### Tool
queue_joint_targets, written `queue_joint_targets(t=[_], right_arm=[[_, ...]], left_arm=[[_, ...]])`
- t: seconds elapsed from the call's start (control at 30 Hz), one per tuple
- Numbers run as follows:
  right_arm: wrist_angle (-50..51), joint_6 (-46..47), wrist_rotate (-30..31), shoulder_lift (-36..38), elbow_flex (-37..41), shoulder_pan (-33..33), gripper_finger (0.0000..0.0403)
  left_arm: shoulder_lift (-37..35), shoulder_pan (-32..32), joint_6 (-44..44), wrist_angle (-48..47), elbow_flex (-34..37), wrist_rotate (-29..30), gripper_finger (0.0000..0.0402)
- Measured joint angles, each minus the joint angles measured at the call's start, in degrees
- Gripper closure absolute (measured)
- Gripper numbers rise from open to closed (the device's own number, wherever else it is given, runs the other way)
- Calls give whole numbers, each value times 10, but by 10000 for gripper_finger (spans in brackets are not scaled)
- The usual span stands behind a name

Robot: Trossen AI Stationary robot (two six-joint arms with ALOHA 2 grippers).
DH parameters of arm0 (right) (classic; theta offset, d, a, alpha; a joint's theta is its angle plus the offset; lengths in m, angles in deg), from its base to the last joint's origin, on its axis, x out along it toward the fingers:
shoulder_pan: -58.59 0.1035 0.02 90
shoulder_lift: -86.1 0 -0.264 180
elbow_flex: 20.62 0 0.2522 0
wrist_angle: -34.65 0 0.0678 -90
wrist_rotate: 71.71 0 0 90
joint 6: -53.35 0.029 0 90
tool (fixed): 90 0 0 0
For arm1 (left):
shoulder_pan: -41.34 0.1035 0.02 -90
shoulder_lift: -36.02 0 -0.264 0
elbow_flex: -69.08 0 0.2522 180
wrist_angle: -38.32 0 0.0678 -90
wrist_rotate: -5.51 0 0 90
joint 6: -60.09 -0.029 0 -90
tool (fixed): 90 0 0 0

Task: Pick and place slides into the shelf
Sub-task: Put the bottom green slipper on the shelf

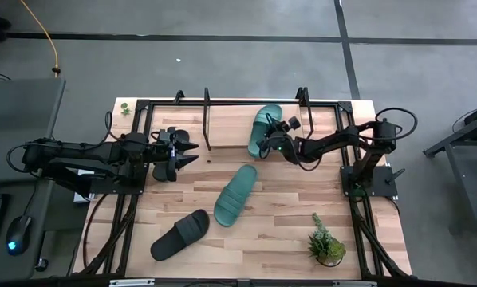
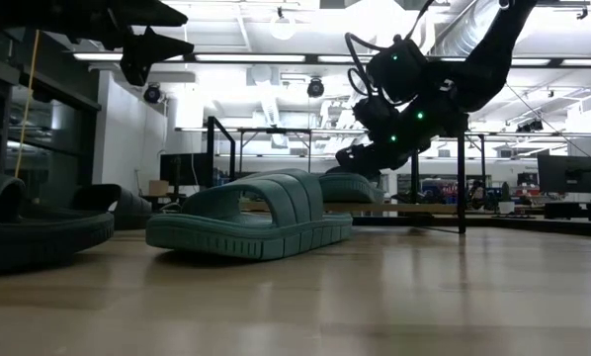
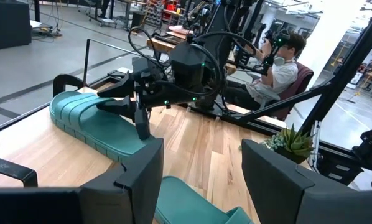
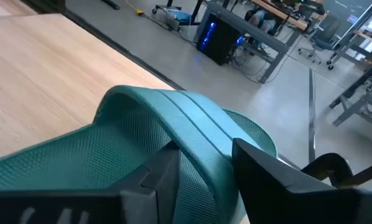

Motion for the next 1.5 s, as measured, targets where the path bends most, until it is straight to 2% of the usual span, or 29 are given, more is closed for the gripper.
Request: queue_joint_targets(t=[0.17,0.43,0.77,1.13,1.5], right_arm=[[1,-23,-2,0,0,0,303],[4,-55,-40,1,0,-2,394],[13,-87,-64,1,-6,-6,400],[178,-100,-90,-1,-100,-19,402],[208,-133,-102,-1,-113,-32,402]], left_arm=[[0,0,0,0,0,0,204],[0,0,0,0,0,0,204],[0,0,0,0,0,0,204],[0,0,0,0,0,0,204],[0,0,0,-6,0,0,204]])
